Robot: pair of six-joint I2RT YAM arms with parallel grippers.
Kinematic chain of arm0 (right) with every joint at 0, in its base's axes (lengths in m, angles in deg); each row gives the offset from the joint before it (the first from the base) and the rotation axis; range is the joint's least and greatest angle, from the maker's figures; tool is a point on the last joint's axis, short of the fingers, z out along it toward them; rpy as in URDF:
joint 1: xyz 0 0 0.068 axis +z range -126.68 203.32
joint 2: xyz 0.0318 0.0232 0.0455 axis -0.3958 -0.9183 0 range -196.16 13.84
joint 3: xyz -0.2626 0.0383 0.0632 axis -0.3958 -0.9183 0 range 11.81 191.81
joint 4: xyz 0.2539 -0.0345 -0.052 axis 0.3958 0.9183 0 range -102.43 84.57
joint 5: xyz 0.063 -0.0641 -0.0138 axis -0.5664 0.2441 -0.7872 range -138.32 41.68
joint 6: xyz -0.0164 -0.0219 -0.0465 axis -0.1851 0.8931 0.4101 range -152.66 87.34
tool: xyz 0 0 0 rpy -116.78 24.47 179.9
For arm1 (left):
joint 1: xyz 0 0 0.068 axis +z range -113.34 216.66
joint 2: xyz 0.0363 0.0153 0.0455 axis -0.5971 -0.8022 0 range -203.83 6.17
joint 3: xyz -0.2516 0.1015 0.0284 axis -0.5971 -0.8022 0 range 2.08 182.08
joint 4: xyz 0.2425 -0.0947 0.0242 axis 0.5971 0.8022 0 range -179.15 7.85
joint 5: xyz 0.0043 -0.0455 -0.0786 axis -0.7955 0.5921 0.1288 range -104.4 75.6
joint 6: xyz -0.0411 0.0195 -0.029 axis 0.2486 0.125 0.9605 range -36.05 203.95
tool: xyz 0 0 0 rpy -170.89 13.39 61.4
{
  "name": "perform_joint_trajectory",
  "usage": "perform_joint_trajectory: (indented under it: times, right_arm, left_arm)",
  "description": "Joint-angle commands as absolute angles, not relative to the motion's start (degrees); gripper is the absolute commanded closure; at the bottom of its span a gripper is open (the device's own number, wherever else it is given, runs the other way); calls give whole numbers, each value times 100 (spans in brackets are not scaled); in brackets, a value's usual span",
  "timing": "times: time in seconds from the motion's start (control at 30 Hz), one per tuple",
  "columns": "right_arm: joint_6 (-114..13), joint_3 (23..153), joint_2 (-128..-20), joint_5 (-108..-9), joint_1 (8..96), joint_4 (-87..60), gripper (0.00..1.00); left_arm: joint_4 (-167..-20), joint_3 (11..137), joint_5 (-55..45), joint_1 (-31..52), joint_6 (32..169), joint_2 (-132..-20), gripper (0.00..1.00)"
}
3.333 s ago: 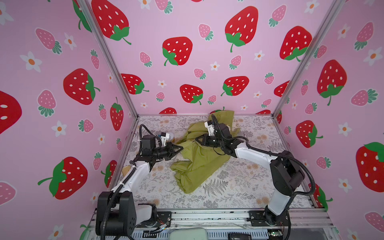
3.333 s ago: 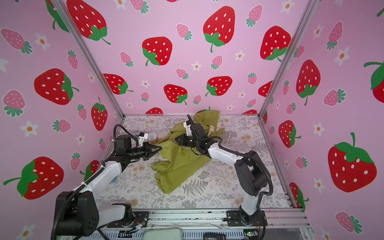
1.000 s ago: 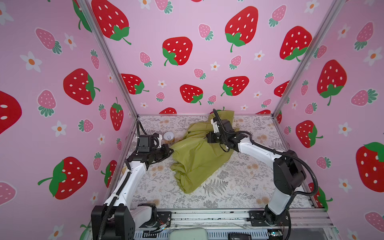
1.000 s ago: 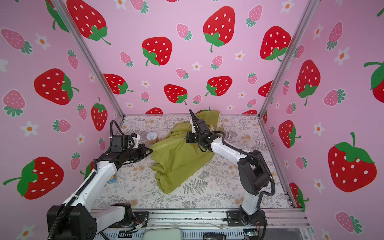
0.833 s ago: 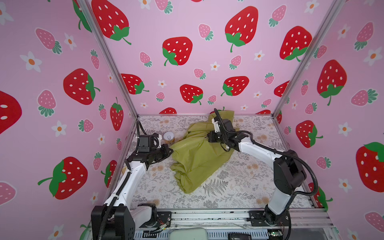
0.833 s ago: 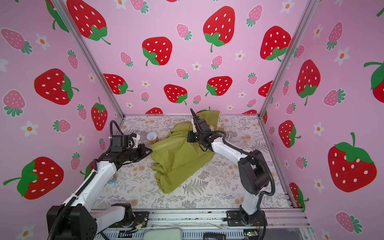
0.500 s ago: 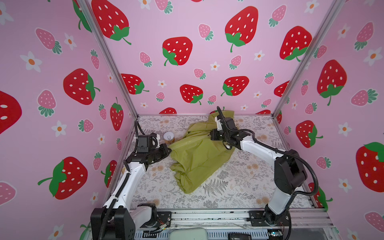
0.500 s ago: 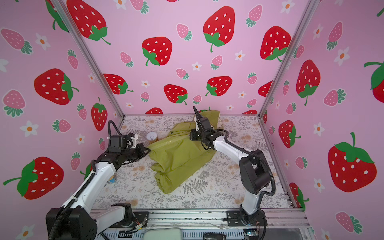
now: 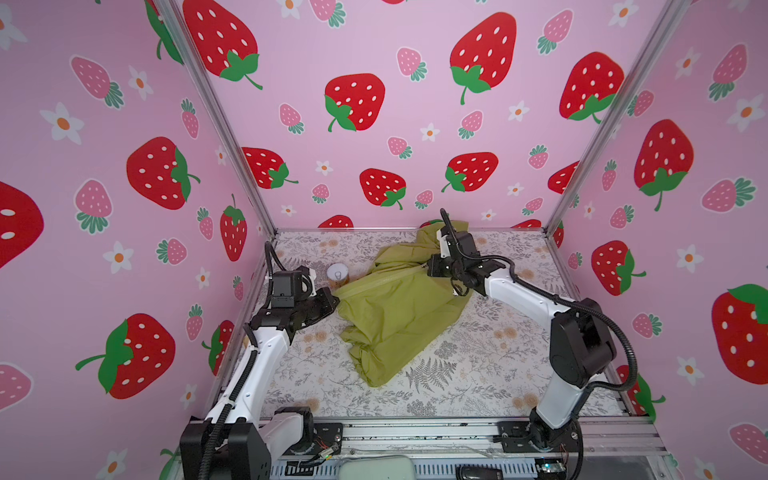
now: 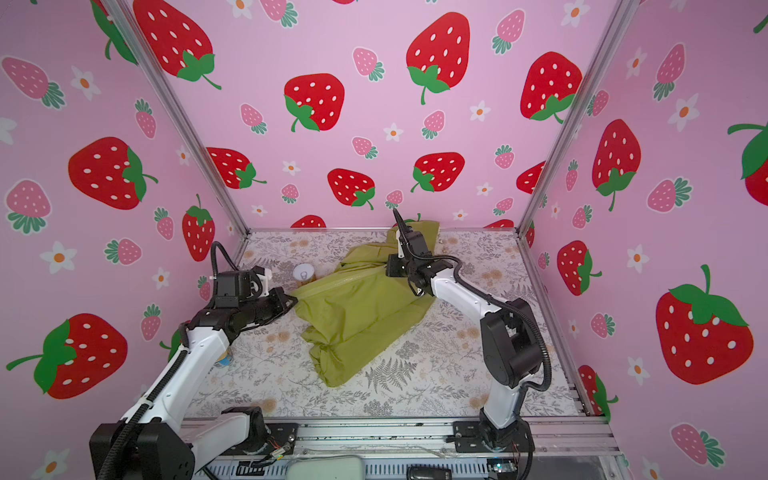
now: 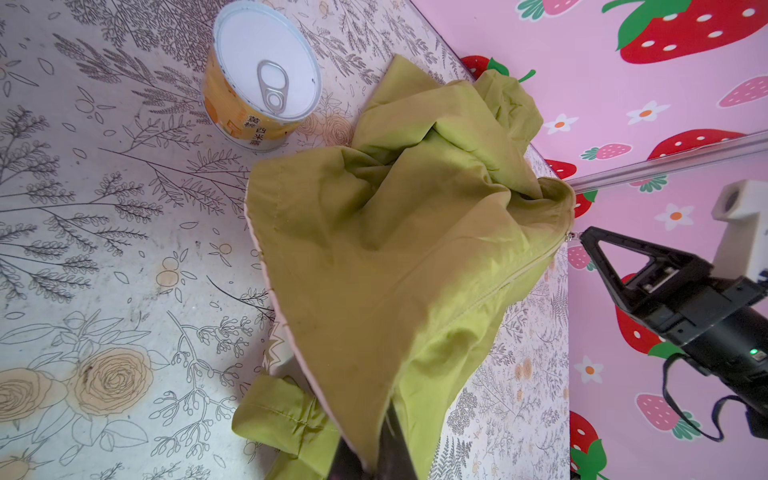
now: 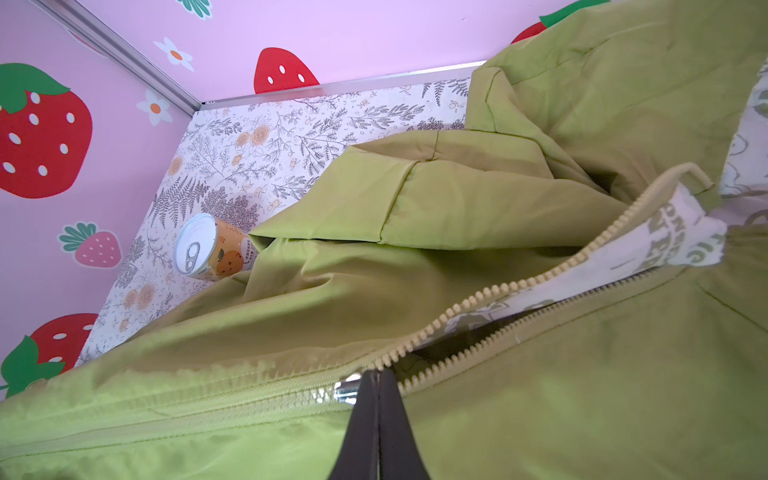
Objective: Zip up the jacket
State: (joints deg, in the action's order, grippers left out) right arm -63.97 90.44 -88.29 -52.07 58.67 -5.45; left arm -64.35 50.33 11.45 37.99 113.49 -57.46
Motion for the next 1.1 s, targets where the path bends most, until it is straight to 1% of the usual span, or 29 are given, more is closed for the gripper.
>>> perform_joint_trajectory:
  times: [0.0, 1.07]
  right_arm:
    - [-6256, 9267, -8830, -4928, 5725, -453, 100]
    - [-6192, 9486, -9076, -4786, 5202, -344, 100]
  left_arm:
    - [-6260, 4959, 888, 3889, 11278, -5609, 100]
    - [-6094, 4885, 722, 4158, 11320, -5527, 100]
